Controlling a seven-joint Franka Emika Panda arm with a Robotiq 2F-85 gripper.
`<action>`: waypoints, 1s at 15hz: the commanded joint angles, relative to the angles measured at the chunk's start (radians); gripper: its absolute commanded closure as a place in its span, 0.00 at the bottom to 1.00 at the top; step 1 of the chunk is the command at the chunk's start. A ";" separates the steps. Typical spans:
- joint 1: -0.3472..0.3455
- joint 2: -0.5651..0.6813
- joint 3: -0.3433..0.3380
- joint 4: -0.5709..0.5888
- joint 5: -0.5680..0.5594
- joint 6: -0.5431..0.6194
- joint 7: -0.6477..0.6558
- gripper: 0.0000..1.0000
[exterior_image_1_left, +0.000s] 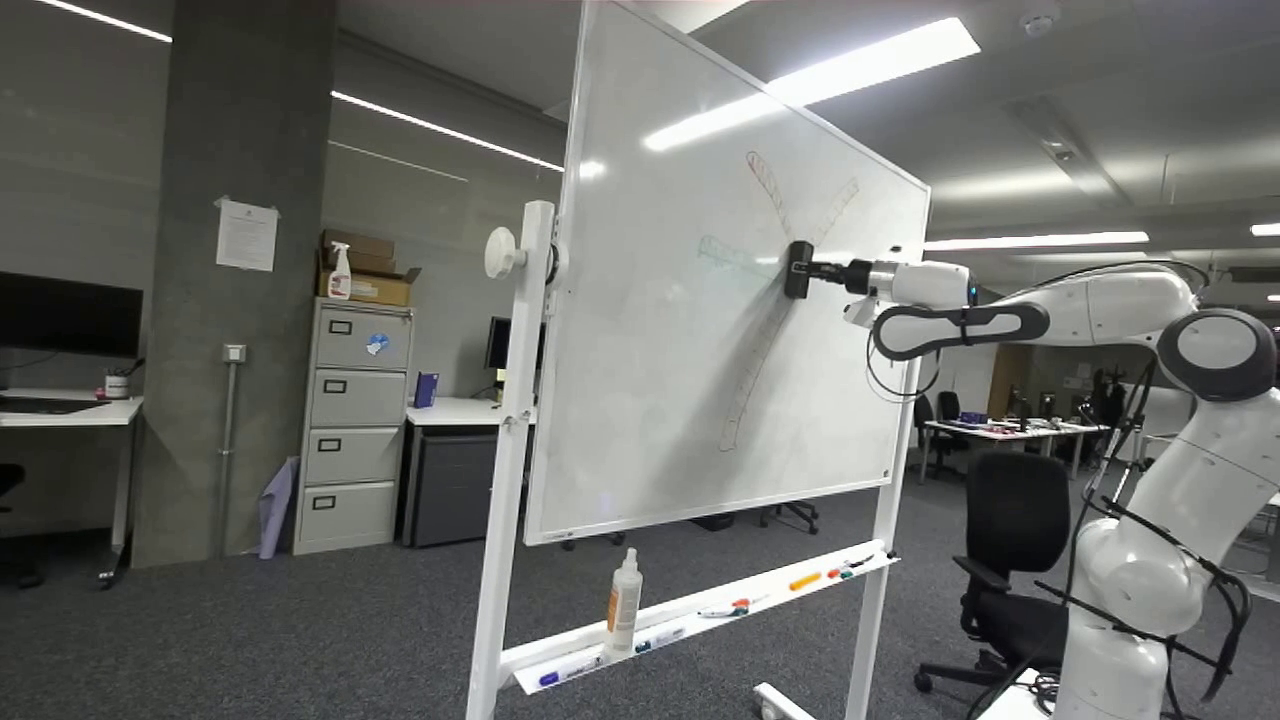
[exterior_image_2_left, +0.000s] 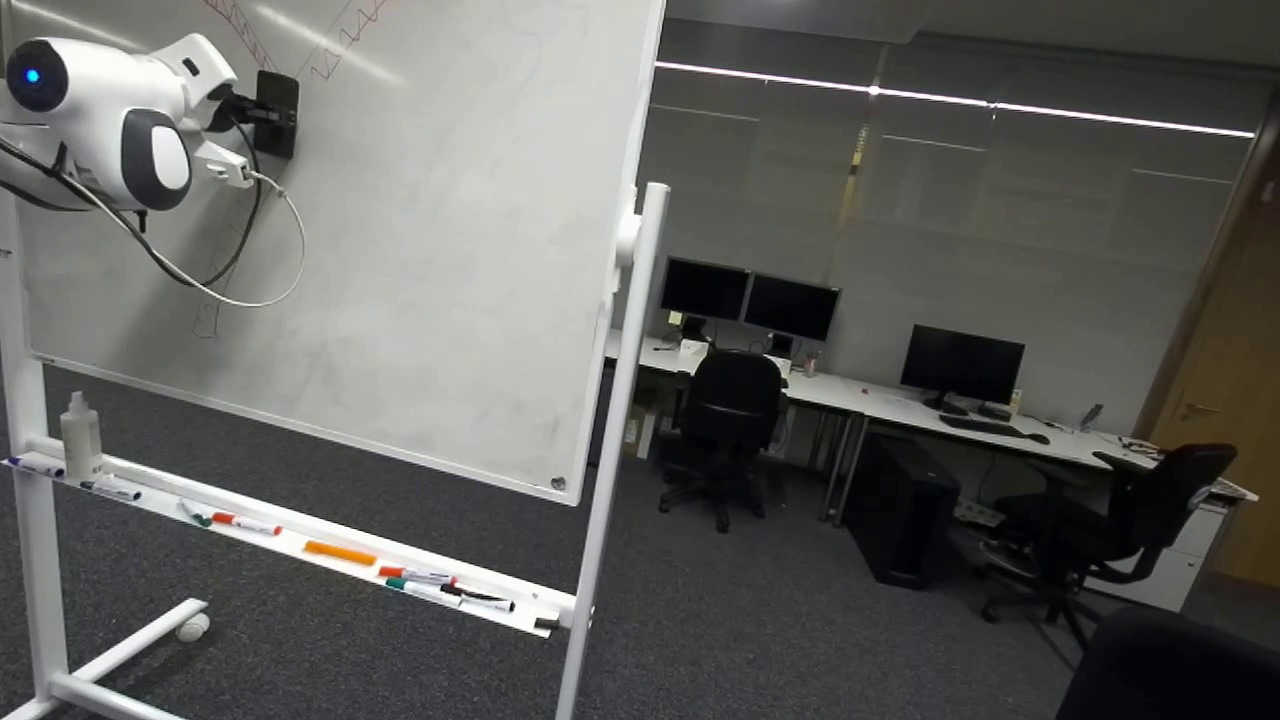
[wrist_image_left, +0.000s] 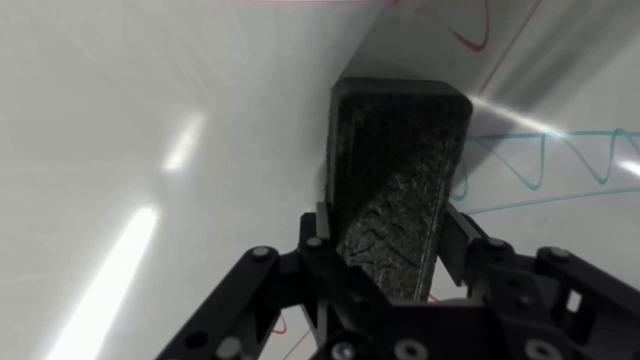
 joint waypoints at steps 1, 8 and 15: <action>0.006 0.074 0.037 0.024 -0.019 -0.023 -0.028 0.70; 0.014 0.121 0.100 0.050 -0.030 -0.037 -0.058 0.70; -0.102 0.143 0.185 0.069 0.024 -0.002 -0.077 0.70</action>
